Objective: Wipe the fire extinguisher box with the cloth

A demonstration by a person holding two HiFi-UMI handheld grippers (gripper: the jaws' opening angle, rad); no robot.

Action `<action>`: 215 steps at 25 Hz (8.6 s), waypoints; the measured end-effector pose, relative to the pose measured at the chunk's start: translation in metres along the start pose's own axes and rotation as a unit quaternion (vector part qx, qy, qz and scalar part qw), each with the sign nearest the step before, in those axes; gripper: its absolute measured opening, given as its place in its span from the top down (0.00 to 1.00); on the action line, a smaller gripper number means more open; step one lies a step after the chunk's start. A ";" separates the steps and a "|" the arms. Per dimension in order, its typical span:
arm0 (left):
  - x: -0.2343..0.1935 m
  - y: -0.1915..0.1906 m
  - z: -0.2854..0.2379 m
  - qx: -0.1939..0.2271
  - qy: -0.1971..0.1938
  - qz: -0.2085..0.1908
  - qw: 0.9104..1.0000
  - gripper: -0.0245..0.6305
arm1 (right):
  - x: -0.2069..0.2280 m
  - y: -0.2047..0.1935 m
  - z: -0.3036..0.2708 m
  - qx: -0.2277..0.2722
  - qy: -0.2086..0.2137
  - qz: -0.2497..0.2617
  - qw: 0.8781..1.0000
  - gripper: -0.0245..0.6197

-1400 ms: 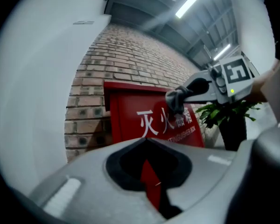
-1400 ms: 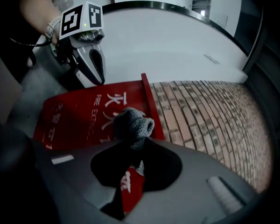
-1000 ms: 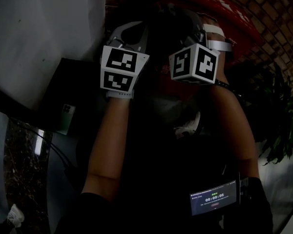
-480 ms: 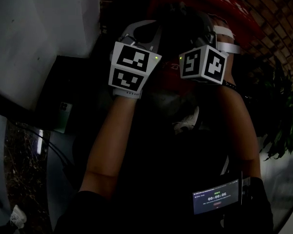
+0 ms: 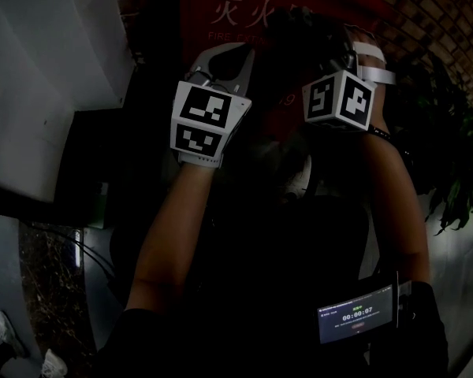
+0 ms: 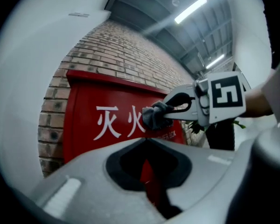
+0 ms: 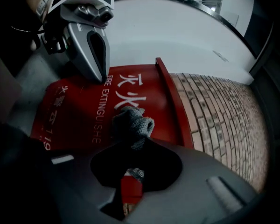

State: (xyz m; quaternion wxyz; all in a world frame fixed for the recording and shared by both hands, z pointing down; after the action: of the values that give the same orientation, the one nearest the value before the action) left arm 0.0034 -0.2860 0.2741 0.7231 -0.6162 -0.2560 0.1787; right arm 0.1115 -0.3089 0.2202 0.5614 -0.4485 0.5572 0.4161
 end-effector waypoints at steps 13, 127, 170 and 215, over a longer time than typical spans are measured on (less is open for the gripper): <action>0.036 -0.005 -0.015 -0.005 -0.035 -0.006 0.999 0.96 | 0.000 -0.096 0.021 -0.085 0.007 0.001 0.996 0.90; 0.015 -0.092 0.001 -0.076 0.001 0.026 0.997 0.96 | -0.143 0.041 -0.015 0.014 0.110 -0.046 0.993 0.90; -0.066 -0.135 0.083 -0.097 0.137 0.084 0.982 0.96 | -0.167 0.162 -0.036 0.071 0.132 -0.053 0.987 0.90; -0.004 -0.164 0.031 -0.084 0.073 0.066 0.992 0.96 | -0.209 -0.092 0.017 -0.107 0.144 -0.037 0.983 0.90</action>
State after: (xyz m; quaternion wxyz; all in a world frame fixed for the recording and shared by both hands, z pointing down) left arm -0.0274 -0.2925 0.4385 0.6724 -0.7015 -0.1752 0.1587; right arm 0.1977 -0.3084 0.4321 0.4388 -0.5814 0.5675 0.3839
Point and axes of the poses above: the fingertips, and each gripper's own axes: z backward along the fingers, x to its right, y out of its top, the point moved 4 cm from there along z, backward along the fingers, and after that the axes turned 2 degrees about z, right-handed, at the moved point
